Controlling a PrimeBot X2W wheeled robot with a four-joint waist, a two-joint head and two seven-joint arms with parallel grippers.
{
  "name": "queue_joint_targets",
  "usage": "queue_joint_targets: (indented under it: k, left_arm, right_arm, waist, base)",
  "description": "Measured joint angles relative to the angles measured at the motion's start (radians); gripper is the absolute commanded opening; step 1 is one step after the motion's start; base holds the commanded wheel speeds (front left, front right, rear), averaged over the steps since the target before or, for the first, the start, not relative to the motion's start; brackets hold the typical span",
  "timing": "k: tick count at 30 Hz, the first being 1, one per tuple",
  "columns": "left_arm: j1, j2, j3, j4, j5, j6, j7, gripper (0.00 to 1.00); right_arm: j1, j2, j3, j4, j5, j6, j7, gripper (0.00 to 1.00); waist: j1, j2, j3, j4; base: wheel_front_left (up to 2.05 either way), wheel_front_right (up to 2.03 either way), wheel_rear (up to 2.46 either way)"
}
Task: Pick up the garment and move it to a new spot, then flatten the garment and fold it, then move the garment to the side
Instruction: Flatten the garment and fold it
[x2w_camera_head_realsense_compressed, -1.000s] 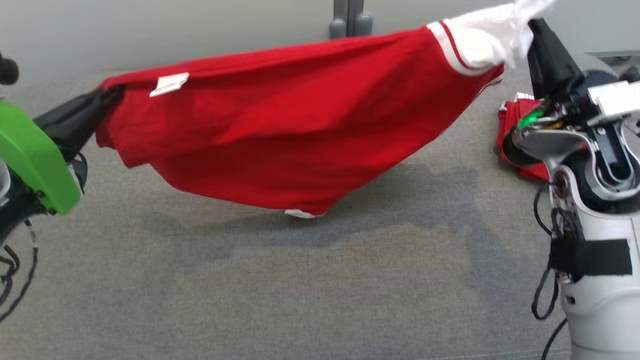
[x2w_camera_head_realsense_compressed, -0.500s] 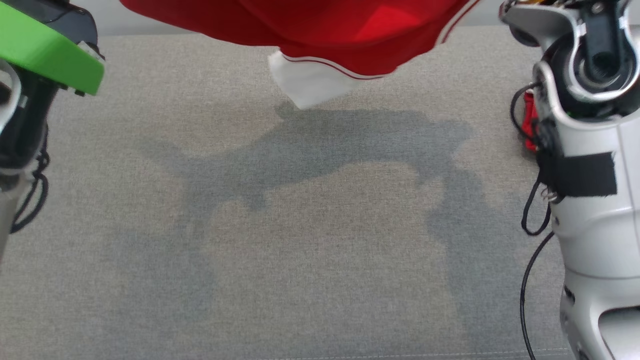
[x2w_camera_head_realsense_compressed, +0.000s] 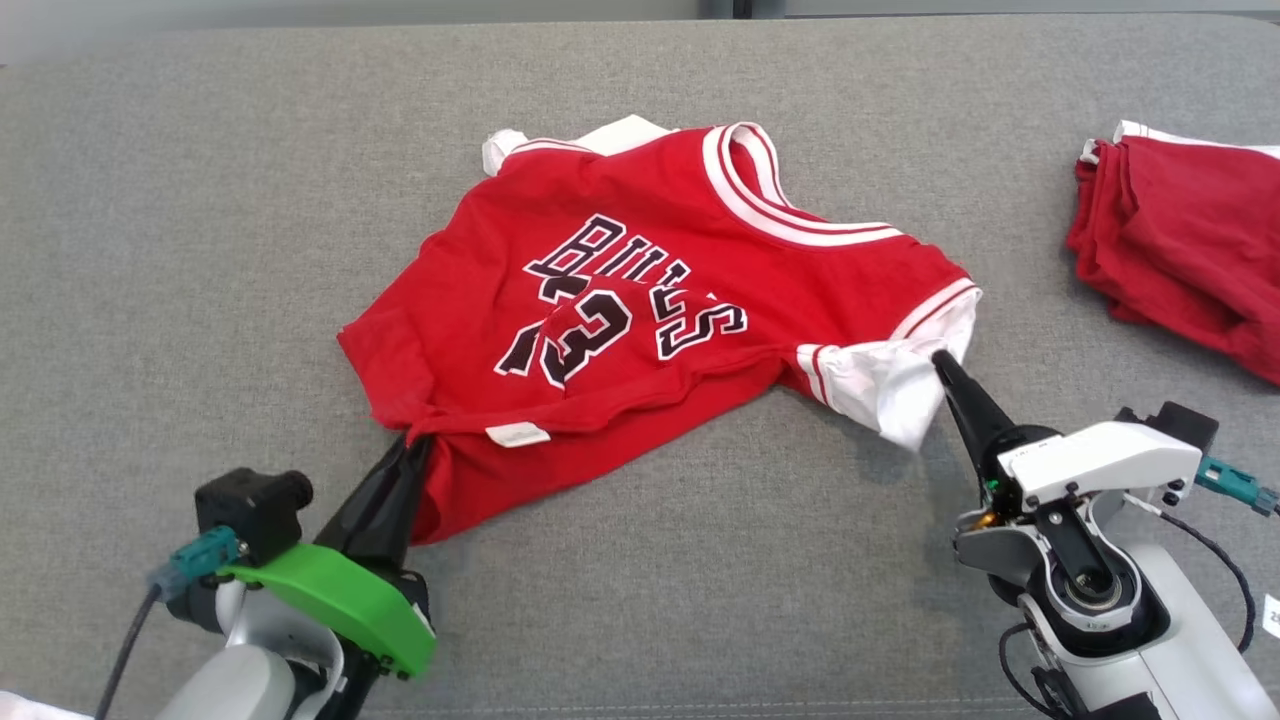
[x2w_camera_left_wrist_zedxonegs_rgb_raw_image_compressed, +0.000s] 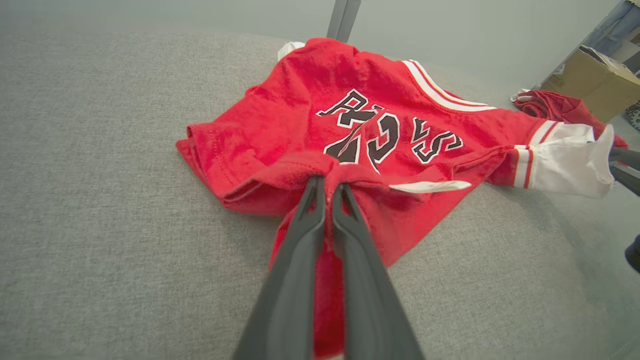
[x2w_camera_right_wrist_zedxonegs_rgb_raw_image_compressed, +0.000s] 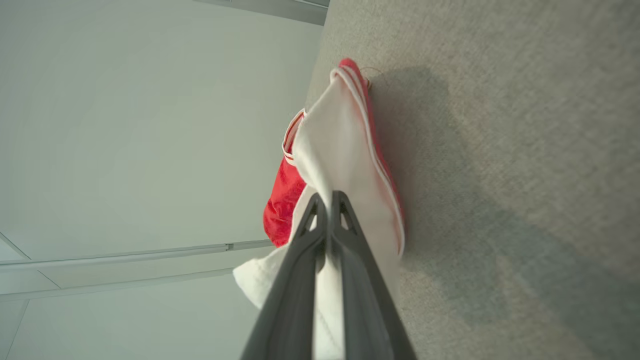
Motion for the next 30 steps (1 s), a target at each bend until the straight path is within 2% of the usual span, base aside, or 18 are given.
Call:
queue_joint_targets:
  k: [5, 8, 9, 11, 12, 13, 14, 15, 16, 17, 25, 30]
  left_arm:
    - [0.011, -0.037, -0.043, 0.018, 0.023, 0.0, -0.057, 0.0]
    - [0.01, -0.037, -0.06, 0.029, 0.043, 0.0, -0.078, 0.0]
    - [0.01, -0.04, -0.066, 0.032, 0.049, 0.0, -0.085, 0.0]
    - [0.01, -0.049, -0.071, 0.042, 0.058, 0.0, -0.094, 0.18]
    - [0.01, -0.053, -0.072, 0.05, 0.06, 0.0, -0.096, 0.22]
    - [0.01, -0.055, -0.074, 0.058, 0.062, 0.0, -0.099, 0.3]
    - [0.01, -0.056, -0.077, 0.063, 0.066, 0.0, -0.099, 0.46]
    - [0.01, -0.057, -0.078, 0.067, 0.067, 0.0, -0.1, 0.58]
    - [0.01, -0.06, -0.079, 0.073, 0.067, 0.0, -0.1, 0.98]
    - [0.01, -0.064, -0.082, 0.081, 0.067, 0.0, -0.1, 1.0]
    - [0.02, -0.092, -0.097, 0.1, 0.079, 0.0, -0.117, 1.0]
    - [0.059, -0.113, -0.099, 0.114, 0.091, 0.0, -0.119, 1.0]
  right_arm:
    - [0.031, -0.038, -0.012, 0.008, -0.008, 0.013, 0.0, 0.01]
    - [0.033, -0.06, -0.011, 0.01, -0.02, 0.019, 0.0, 0.15]
    - [0.035, -0.071, -0.007, 0.012, -0.03, 0.022, 0.0, 0.27]
    - [0.042, -0.09, -0.003, 0.018, -0.045, 0.023, 0.001, 0.33]
    - [0.049, -0.098, 0.0, 0.022, -0.053, 0.028, 0.001, 0.35]
    - [0.055, -0.108, 0.005, 0.027, -0.067, 0.029, 0.003, 0.43]
    - [0.06, -0.116, 0.006, 0.031, -0.079, 0.029, 0.003, 0.55]
    - [0.065, -0.121, 0.006, 0.035, -0.085, 0.029, 0.002, 0.69]
    - [0.07, -0.129, 0.008, 0.036, -0.089, 0.031, 0.002, 0.96]
    - [0.074, -0.138, 0.011, 0.038, -0.098, 0.033, 0.002, 1.0]
    - [0.125, -0.19, 0.01, 0.014, -0.147, 0.05, -0.008, 1.0]
    - [0.15, -0.262, 0.039, -0.047, -0.228, 0.073, -0.015, 1.0]
  waist:
    - [0.0, 0.0, 0.014, 0.006]
    - [0.0, 0.0, 0.018, 0.014]
    - [0.0, 0.0, 0.02, 0.018]
    - [0.0, 0.0, 0.022, 0.026]
    - [0.0, 0.0, 0.023, 0.03]
    - [0.0, 0.0, 0.024, 0.033]
    - [0.0, 0.0, 0.025, 0.037]
    - [0.0, 0.0, 0.026, 0.041]
    - [0.0, 0.0, 0.026, 0.044]
    - [0.0, 0.0, 0.026, 0.048]
    - [0.0, 0.0, 0.03, 0.076]
    - [0.0, 0.0, 0.031, 0.088]
  base:
    - [0.0, 0.0, 0.0]
    - [0.0, 0.0, 0.0]
    - [0.0, 0.0, 0.0]
    - [0.0, 0.0, 0.0]
    - [0.0, 0.0, 0.0]
    - [0.0, 0.0, 0.0]
    - [0.0, 0.0, 0.0]
    - [0.0, 0.0, 0.0]
    - [0.0, 0.0, 0.0]
    - [0.0, 0.0, 0.0]
    - [0.0, 0.0, 0.0]
    - [0.0, 0.0, 0.0]
